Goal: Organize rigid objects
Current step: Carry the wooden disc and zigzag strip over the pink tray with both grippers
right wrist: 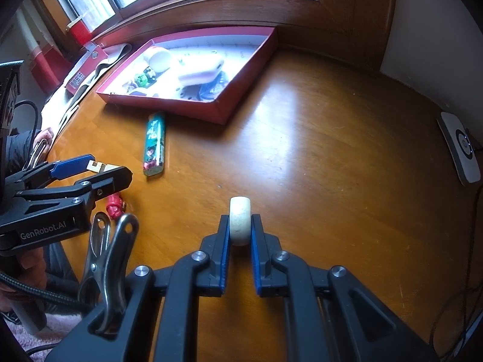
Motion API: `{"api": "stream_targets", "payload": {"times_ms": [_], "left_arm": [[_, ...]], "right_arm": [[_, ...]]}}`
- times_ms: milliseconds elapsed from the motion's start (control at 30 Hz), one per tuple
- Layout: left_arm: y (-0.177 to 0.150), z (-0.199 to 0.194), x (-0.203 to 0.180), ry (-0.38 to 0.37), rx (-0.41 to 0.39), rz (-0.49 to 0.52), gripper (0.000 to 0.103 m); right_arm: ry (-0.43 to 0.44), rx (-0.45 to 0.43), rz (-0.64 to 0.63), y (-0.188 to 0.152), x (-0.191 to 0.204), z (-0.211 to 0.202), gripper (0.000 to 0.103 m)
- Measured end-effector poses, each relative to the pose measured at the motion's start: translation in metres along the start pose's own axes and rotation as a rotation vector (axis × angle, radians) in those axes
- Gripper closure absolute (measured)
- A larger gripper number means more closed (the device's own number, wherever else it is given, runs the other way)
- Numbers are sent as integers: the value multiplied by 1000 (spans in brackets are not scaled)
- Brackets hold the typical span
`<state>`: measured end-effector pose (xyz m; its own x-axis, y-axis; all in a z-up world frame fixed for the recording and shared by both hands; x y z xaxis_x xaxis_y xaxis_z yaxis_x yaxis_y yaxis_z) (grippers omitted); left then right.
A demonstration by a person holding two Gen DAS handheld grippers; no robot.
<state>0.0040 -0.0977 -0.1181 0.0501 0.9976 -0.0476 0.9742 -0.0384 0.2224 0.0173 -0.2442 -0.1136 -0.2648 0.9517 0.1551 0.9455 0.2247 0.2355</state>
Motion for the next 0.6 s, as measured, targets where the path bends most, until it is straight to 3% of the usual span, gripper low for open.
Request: {"api": "stream_targets", "payload": {"times_ms": [600], "left_arm": [[3,-10,28,-4,-30,19,23]], "right_arm": [[24,-16,-17,12,34,-4,90]]}}
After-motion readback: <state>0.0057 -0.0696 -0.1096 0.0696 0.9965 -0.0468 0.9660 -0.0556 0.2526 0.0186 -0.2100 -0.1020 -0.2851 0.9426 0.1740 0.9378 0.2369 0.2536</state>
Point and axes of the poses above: each gripper's, at about its wrist camera, not at the fingertips, and z roughly the way its jaws point, x to its left, y to its top, the point moved 5 cm from there along z, roughly the way its jaws point, and after that the axes turned 12 degrees about x, right-handed, at the moved point
